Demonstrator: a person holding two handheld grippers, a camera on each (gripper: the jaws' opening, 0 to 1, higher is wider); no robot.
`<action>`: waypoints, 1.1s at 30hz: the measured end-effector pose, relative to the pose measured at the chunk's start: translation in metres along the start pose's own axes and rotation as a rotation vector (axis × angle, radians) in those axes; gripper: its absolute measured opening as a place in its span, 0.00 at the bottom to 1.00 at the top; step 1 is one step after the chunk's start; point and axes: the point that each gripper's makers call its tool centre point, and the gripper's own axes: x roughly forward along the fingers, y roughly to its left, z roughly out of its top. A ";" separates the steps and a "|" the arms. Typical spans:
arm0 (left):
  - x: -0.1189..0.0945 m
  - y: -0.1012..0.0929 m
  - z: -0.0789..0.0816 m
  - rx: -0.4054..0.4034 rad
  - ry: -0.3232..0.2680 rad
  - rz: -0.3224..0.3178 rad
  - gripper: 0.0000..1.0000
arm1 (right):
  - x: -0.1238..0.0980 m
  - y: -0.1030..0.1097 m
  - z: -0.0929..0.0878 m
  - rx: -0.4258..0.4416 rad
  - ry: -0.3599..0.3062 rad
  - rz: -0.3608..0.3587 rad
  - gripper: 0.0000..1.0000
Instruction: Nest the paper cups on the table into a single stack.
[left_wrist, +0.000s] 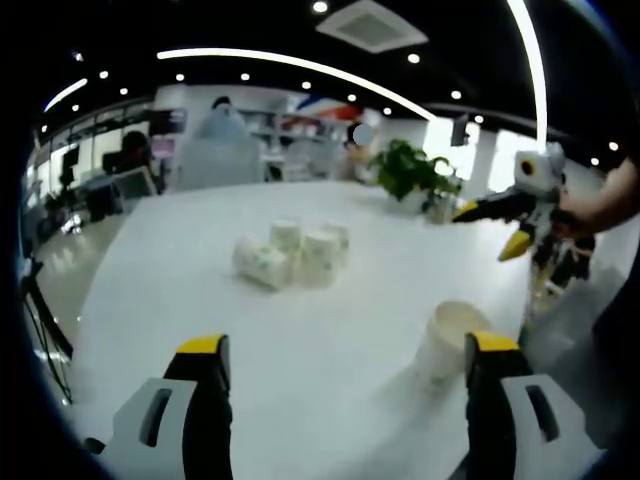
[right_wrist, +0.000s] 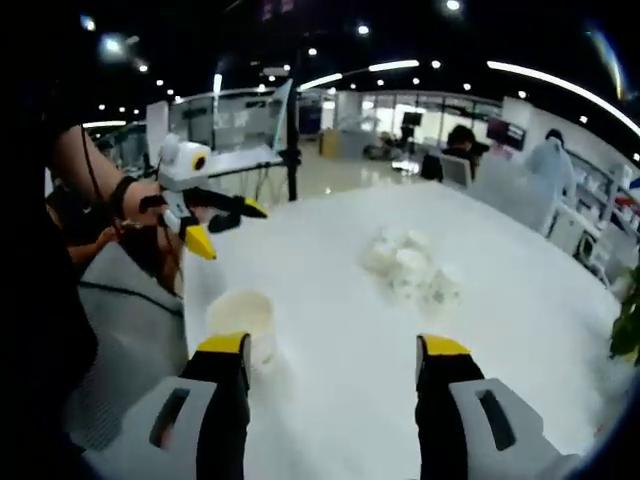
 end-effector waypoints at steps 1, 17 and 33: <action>0.000 0.000 0.000 0.002 0.001 -0.001 0.96 | -0.001 0.000 -0.002 0.001 0.003 -0.005 0.66; 0.001 -0.005 0.003 0.006 0.000 -0.012 0.96 | -0.009 -0.017 -0.021 0.095 -0.007 -0.088 0.91; 0.005 -0.003 0.006 -0.017 -0.005 -0.008 0.96 | -0.008 -0.018 -0.027 0.108 -0.006 -0.096 1.00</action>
